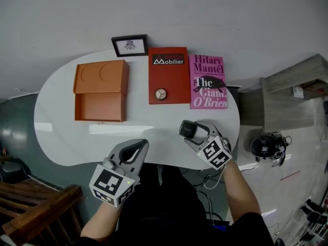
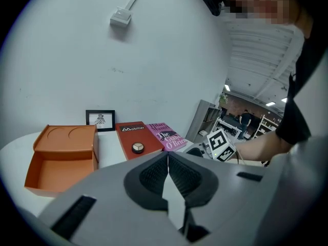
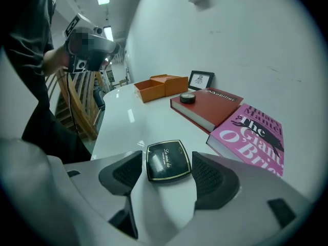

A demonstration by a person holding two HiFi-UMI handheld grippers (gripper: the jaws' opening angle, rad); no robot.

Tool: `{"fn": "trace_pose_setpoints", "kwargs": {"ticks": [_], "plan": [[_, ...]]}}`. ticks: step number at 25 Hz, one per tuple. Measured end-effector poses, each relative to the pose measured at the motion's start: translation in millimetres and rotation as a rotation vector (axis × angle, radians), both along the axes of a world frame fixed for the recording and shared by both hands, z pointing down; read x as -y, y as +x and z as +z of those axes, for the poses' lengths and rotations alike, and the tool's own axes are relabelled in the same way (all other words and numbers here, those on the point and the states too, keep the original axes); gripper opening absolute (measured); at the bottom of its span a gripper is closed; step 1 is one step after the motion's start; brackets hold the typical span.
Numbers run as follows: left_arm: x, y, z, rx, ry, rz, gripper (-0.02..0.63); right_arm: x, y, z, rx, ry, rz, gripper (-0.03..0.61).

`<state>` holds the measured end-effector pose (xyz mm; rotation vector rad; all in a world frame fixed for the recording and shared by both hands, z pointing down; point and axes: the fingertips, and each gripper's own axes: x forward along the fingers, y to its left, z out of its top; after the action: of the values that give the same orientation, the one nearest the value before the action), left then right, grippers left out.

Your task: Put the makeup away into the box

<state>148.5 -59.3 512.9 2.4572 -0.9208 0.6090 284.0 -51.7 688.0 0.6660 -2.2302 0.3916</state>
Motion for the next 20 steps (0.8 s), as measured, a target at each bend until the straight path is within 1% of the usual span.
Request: {"fn": "trace_pose_setpoints", "kwargs": {"ticks": [5,8,12,16,18,20], "plan": [[-8,5,9,-0.008,-0.029,-0.011,0.014,0,0,19,-0.05,-0.028,-0.076,0.27],[-10,4,10,-0.009,-0.034,-0.022,0.014,2,-1,24,-0.077,-0.02,-0.101,0.272],[-5,1,3,-0.009,-0.017,-0.04,0.014,5,-8,25,-0.079,0.003,-0.121,0.272],[-2,0,-11,-0.011,0.017,-0.053,0.014,4,-7,27,-0.111,-0.015,-0.14,0.272],[-3,0,-18,-0.016,0.025,-0.06,0.014,3,-5,25,-0.125,-0.023,-0.133,0.273],[-5,-1,-23,-0.022,0.026,-0.068,0.014,0,-3,22,-0.116,-0.035,-0.119,0.273]]}}
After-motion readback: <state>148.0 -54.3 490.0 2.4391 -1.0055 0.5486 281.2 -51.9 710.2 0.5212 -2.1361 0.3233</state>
